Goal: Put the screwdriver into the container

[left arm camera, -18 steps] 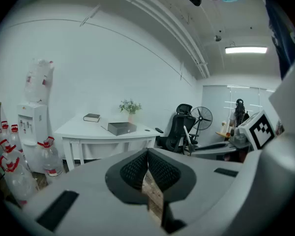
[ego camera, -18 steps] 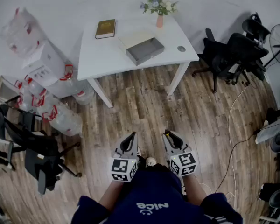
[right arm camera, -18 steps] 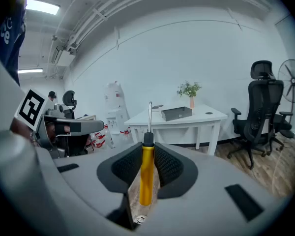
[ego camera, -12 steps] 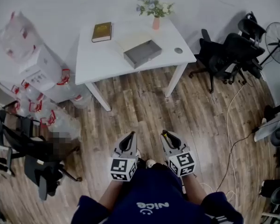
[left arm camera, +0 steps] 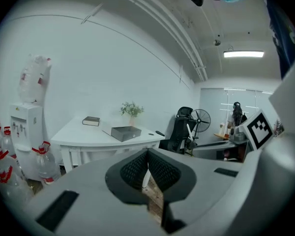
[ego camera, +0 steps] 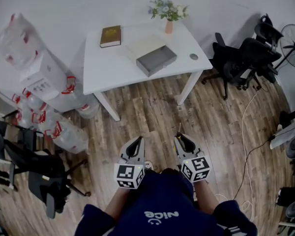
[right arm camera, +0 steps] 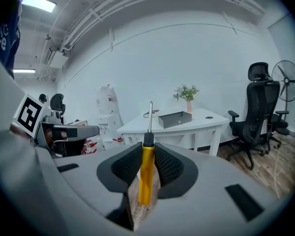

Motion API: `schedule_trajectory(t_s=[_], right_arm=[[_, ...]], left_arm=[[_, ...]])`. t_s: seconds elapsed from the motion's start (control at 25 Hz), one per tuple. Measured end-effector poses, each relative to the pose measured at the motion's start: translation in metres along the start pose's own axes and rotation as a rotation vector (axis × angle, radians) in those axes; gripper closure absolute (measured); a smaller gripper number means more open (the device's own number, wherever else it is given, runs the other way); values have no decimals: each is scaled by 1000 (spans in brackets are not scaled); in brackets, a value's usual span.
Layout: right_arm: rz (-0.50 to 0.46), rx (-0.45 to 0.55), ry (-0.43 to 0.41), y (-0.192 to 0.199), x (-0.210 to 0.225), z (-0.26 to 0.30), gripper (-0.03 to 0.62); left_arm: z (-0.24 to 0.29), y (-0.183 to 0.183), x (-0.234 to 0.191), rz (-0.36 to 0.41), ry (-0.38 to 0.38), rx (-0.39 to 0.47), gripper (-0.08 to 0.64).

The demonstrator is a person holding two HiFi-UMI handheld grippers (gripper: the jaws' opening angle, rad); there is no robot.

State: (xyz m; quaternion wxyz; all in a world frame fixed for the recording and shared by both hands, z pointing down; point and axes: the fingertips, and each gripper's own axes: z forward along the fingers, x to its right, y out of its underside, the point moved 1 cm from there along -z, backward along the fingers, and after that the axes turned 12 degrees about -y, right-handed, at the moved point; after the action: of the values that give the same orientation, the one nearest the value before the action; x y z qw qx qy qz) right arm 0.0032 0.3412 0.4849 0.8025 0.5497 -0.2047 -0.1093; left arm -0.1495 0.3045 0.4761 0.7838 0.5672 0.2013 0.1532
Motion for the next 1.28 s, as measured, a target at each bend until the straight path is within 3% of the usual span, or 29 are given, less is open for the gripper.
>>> schedule_trajectory(t_s=[0.4,0.64,1.08,1.28], right_arm=[[20,-17,26,8,-15,22,497],[18,-30,26,7,-1,29,499],[9,-30,-60,-27,69,89,497],[-5,-30,-142,-50,107,121,499]], left_arm=[[17,3,-18,1,58,-18,543],[32,6,-14,-4,65,-27,543],[108,-25,-19,1,-12,-14,543],[150,-45,-20,2,-72,0,543]])
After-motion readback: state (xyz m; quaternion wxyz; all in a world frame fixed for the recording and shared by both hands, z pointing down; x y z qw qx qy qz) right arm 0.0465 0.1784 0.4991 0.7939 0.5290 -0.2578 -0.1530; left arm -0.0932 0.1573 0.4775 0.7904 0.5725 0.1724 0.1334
